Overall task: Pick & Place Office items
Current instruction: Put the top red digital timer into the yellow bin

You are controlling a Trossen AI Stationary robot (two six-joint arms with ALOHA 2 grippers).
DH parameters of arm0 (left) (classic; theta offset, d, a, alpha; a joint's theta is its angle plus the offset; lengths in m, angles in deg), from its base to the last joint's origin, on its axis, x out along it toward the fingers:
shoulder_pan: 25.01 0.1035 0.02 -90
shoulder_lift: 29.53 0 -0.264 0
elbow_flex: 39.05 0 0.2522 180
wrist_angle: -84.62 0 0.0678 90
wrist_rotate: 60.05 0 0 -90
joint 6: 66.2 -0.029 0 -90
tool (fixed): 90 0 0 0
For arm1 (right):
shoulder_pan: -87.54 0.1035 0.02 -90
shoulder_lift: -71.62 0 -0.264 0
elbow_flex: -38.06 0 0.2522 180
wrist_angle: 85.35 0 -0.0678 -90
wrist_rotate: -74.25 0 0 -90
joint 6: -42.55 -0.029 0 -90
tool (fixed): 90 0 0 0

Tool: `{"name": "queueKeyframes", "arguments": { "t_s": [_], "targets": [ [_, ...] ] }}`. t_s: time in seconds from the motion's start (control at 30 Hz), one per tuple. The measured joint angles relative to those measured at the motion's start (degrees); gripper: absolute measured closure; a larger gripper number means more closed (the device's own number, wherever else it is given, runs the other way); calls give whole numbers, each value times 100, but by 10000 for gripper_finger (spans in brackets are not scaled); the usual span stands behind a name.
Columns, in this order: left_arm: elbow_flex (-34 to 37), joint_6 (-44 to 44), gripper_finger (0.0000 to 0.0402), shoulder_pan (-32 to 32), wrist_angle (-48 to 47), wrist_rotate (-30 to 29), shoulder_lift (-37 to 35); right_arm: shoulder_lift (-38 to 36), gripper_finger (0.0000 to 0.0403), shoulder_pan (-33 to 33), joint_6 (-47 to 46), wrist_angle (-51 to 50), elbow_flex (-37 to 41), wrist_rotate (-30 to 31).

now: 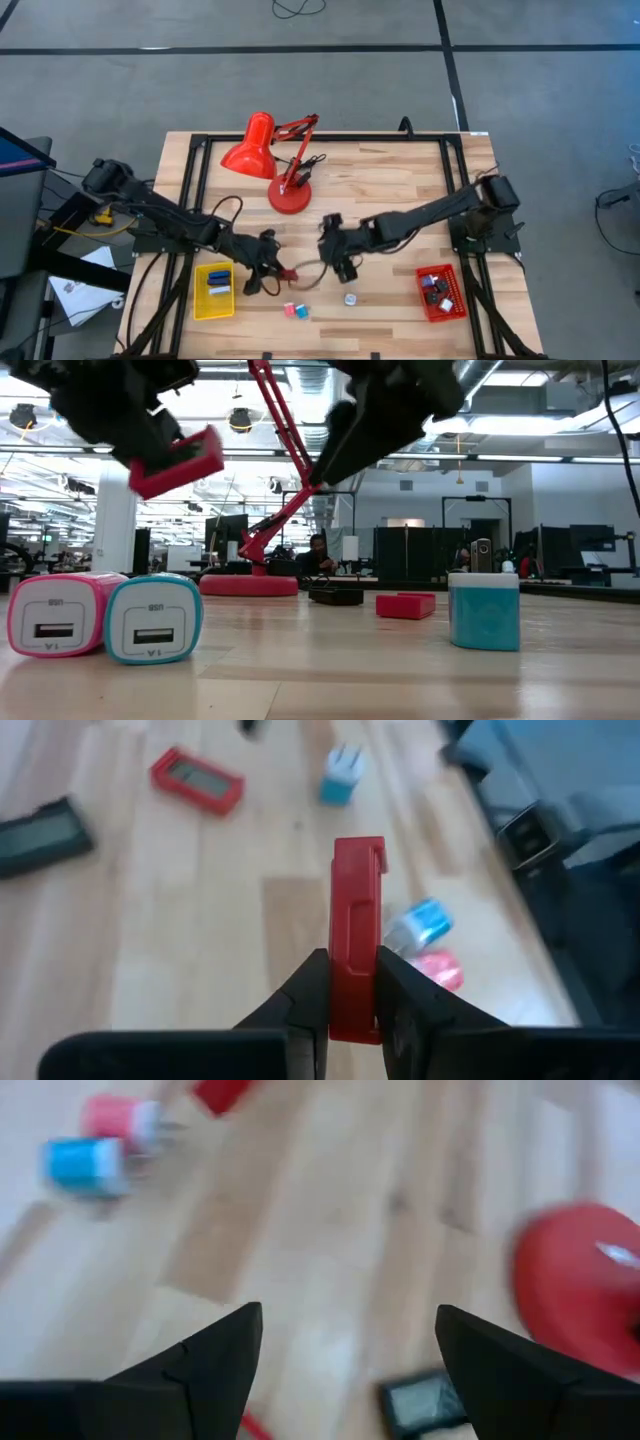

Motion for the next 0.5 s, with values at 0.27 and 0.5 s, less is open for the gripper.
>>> {"name": "queueKeyframes", "arguments": {
  "t_s": [0.27, 0.5],
  "targets": [
    [-401, 615, 353, -773, -2024, -1272, -747, -1144, 111, -328, -535, 2037, 1777, 53],
    [-459, 1943, 353, -1740, -3183, -1494, -1172, -1640, 111, -487, -1241, 2768, 2672, 54]
  ]
}}
